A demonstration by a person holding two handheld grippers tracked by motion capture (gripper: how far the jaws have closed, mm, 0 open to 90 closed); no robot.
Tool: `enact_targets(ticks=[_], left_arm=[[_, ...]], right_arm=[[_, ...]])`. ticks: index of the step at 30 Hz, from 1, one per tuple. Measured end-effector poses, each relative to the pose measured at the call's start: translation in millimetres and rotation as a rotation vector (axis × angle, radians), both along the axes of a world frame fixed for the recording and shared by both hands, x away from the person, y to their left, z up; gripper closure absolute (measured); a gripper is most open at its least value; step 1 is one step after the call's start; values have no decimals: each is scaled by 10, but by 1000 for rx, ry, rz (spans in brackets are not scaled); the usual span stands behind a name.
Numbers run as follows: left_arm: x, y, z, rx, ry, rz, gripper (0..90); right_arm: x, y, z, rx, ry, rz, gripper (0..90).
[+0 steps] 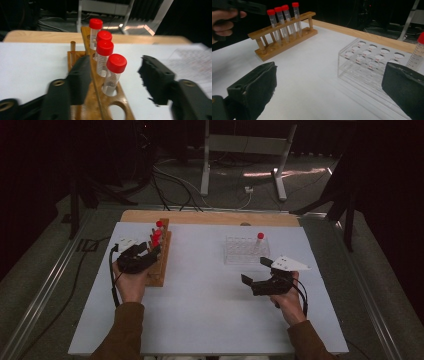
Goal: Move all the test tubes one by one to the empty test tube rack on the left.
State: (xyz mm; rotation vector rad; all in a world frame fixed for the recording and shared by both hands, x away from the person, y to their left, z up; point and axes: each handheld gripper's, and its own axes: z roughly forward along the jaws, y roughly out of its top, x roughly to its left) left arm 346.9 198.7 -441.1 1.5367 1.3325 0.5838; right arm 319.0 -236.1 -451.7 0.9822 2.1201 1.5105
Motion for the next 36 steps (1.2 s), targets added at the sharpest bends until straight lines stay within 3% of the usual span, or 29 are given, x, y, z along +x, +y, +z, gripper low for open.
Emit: enact_targets(ticks=[2, 7, 16, 20, 22, 30, 36], left_arm=[[-92, 33, 22, -35, -21, -10, 336], [-298, 68, 72, -11, -45, -33, 177], [-659, 96, 58, 0, -82, -87, 18], [-762, 125, -27, -23, -110, -92, 6], [-766, 123, -69, -1, -97, -97, 6], [-845, 150, -58, 20, -126, -93, 5], [-870, 175, -59, 20, -132, -74, 6]], right_arm=[[3, -10, 3, 4, 1, -6, 0], [5, -21, 10, 13, 0, -15, 0], [19, -44, 45, 18, -9, -33, 0], [24, -71, 72, 19, -12, -48, 0], [35, -86, 82, 18, -12, -57, 0], [154, -81, 163, 21, -20, -72, 1], [344, -66, 138, -25, -26, -126, 16]])
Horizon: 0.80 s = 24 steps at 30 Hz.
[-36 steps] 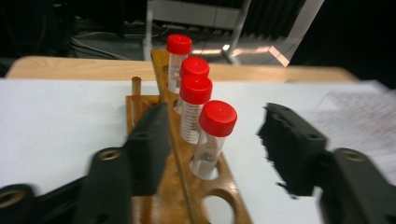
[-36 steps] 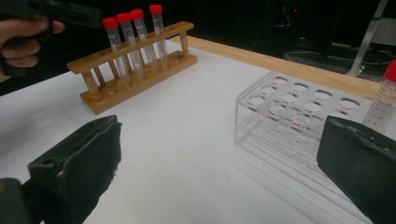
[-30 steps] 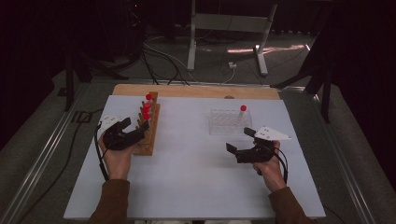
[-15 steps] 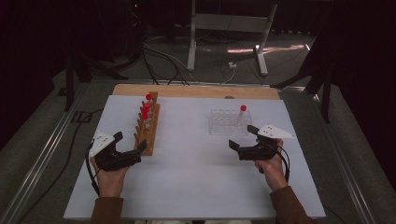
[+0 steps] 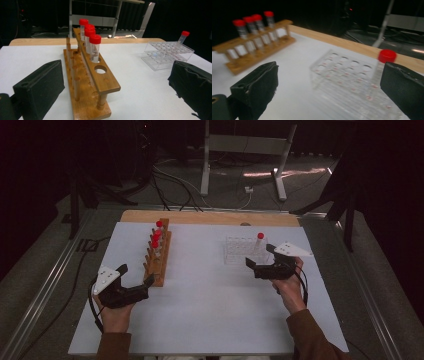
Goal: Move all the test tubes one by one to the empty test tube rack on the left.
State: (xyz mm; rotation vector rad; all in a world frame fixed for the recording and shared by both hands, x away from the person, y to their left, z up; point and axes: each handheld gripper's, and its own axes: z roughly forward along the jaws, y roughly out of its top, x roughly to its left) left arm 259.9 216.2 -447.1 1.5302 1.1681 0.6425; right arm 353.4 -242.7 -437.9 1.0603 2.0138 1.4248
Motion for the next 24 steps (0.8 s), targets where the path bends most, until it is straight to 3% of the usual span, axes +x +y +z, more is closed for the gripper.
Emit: enact_targets(ticks=[2, 10, 13, 17, 22, 24], left_arm=[[1, 9, -20, -4, 8, 4, 6], [-16, 29, -9, -18, 8, 9, 6], [-16, 23, -14, -18, 10, 8, 6], [-14, 29, -21, -25, 15, 4, 6], [-19, 53, -18, -30, 13, 6, 6], [-20, 60, -23, -35, 15, 9, 6]], right_arm=[[90, 5, -38, -30, -2, -37, 15], [435, -12, -118, -22, 45, -117, 17], [537, -1, -173, -39, 60, -151, 83], [653, -2, -294, -48, 98, -206, 214], [690, 39, -372, -106, 62, -265, 482], [705, 50, -372, -107, 52, -281, 561]])
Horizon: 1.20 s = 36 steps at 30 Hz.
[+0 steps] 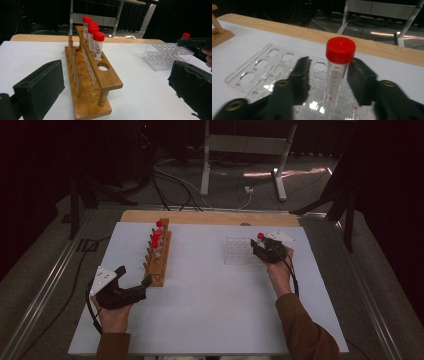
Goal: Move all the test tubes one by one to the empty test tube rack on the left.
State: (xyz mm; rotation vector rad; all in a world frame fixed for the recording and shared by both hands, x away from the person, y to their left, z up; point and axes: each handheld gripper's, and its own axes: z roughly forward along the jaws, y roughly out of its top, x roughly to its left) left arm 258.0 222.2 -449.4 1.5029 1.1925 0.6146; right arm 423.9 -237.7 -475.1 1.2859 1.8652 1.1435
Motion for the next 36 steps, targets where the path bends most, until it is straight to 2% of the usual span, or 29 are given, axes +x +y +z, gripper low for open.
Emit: enact_targets(ticks=[5, 8, 11, 20, 29, 30, 36], left_arm=[[-9, 7, 6, 2, -3, 1, 6], [-7, 8, 5, 4, -1, -4, 6], [-5, 10, -2, 7, 4, -5, 6], [6, 15, -15, 8, 12, -5, 6], [1, 3, 7, 3, 8, -15, 7], [2, 1, 6, 4, 9, -15, 7], [6, -5, -2, 4, 15, -14, 6]], right_arm=[[54, 21, -19, -15, 27, -22, 649], [66, 32, -18, -24, 28, -37, 737], [61, 40, -1, -32, 18, -46, 744], [-41, -22, 217, 25, -44, -40, 747], [-227, -79, 436, 56, -101, 3, 747], [-251, -83, 447, 71, -99, 17, 747], [-430, -33, 467, 76, -100, 96, 747]])
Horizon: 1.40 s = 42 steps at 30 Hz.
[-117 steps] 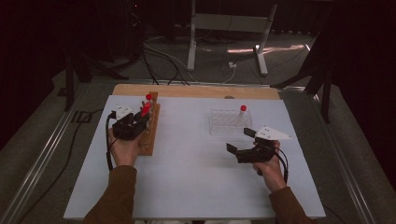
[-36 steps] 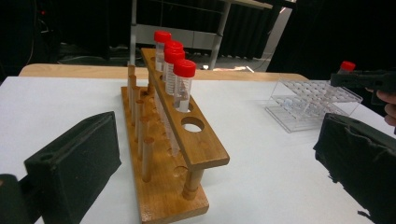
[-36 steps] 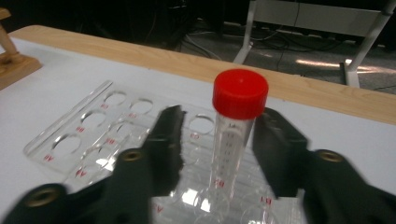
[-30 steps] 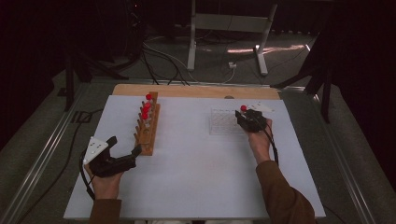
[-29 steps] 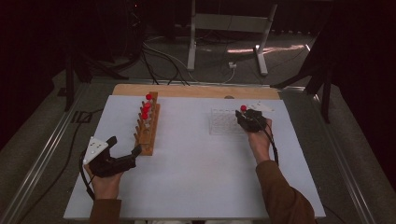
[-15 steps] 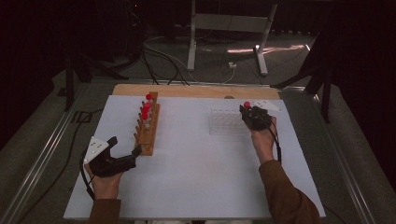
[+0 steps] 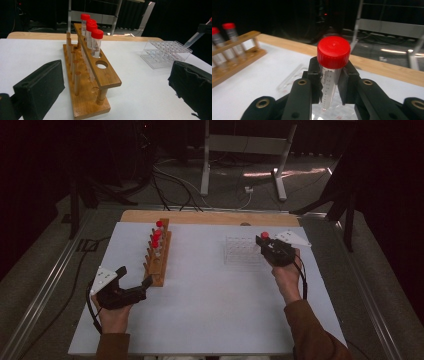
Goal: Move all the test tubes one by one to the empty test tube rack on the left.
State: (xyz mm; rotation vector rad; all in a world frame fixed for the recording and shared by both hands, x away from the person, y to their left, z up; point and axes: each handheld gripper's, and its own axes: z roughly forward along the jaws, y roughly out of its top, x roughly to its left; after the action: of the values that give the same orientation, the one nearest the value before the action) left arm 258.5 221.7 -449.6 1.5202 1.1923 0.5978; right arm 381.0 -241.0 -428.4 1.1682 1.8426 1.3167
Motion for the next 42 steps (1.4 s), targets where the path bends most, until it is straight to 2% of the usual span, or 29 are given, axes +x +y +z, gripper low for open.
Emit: enact_targets(ticks=[8, 11, 15, 18, 20, 24, 29, 34, 42], left_arm=[[11, -48, 21, 9, 17, -2, 7], [9, -90, 43, 16, 16, -11, 7], [44, -164, 89, 41, 18, -29, 7], [78, -242, 141, 35, 12, -51, 12], [111, -319, 176, 49, 9, -66, 12], [189, -499, 250, 64, -4, -108, 12], [292, -780, 360, 99, -3, -169, 12], [390, -1048, 463, 99, -17, -227, 12], [486, -1442, 483, 109, -29, -310, 12]], right_arm=[[-209, 44, -84, 48, 37, 115, 746], [-276, 44, -142, 72, 51, 139, 746], [-355, 64, -182, 76, 59, 166, 746], [-396, 90, -190, 79, 60, 185, 746], [-403, 116, -184, 64, 66, 199, 746], [-428, 149, -199, 86, 101, 234, 744], [-480, 221, -199, 70, 114, 260, 744], [-510, 270, -200, 46, 114, 279, 743], [-539, 333, -209, 23, 125, 310, 743]])
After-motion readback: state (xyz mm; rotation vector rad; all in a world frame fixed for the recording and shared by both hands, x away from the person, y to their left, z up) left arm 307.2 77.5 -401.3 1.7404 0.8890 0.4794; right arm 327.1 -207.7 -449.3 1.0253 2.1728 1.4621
